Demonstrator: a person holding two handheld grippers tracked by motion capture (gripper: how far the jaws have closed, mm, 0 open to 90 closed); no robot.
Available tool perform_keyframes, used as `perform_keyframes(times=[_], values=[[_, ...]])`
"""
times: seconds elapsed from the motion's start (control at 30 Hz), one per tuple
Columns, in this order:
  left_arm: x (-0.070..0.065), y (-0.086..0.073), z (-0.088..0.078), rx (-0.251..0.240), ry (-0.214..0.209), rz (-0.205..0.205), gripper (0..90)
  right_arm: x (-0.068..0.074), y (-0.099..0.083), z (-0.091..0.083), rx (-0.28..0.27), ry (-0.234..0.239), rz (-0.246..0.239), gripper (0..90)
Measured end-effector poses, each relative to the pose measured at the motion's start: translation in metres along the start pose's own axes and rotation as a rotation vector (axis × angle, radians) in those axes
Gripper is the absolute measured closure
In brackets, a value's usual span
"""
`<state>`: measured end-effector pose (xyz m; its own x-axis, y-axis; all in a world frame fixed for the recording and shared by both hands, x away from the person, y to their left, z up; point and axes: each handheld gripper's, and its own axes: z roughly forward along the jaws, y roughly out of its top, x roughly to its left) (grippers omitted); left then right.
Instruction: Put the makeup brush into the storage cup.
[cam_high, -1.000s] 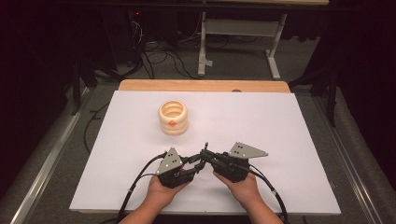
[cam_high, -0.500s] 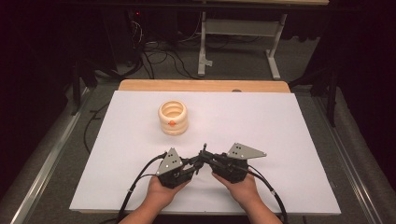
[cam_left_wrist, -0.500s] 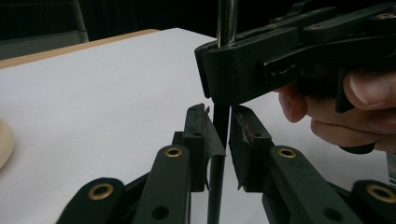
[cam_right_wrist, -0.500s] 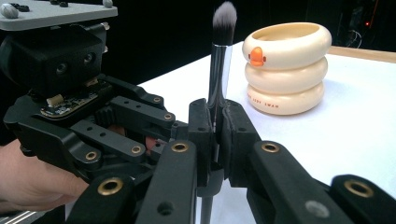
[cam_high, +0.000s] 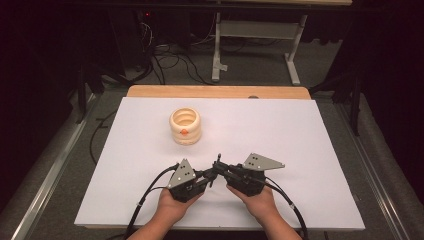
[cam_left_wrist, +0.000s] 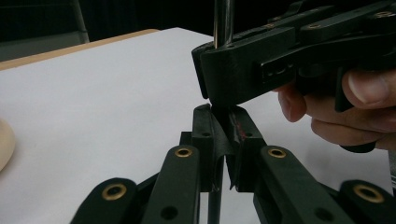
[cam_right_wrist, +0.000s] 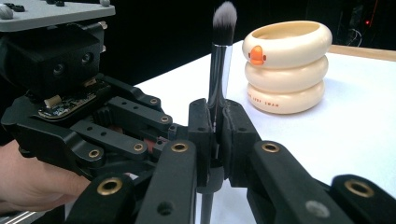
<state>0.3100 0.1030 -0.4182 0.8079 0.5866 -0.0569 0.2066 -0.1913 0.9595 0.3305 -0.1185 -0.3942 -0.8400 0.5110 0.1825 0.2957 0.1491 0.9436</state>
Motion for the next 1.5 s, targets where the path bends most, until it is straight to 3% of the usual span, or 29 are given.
perform_keyframes(times=[0.3, 0.73, 1.5], values=[[0.0, 0.0, 0.0, -0.001, -0.002, 0.002, 83.0, 0.0, 0.0, 0.0, -0.001, 0.0, -0.002, 84.9], [0.003, 0.0, -0.002, 0.005, 0.01, -0.007, 83.0, 0.0, 0.002, -0.003, -0.01, 0.004, -0.005, 69.5], [0.015, 0.001, -0.01, -0.001, 0.046, -0.027, 82.9, -0.008, 0.002, -0.015, 0.002, -0.047, -0.029, 61.2]])
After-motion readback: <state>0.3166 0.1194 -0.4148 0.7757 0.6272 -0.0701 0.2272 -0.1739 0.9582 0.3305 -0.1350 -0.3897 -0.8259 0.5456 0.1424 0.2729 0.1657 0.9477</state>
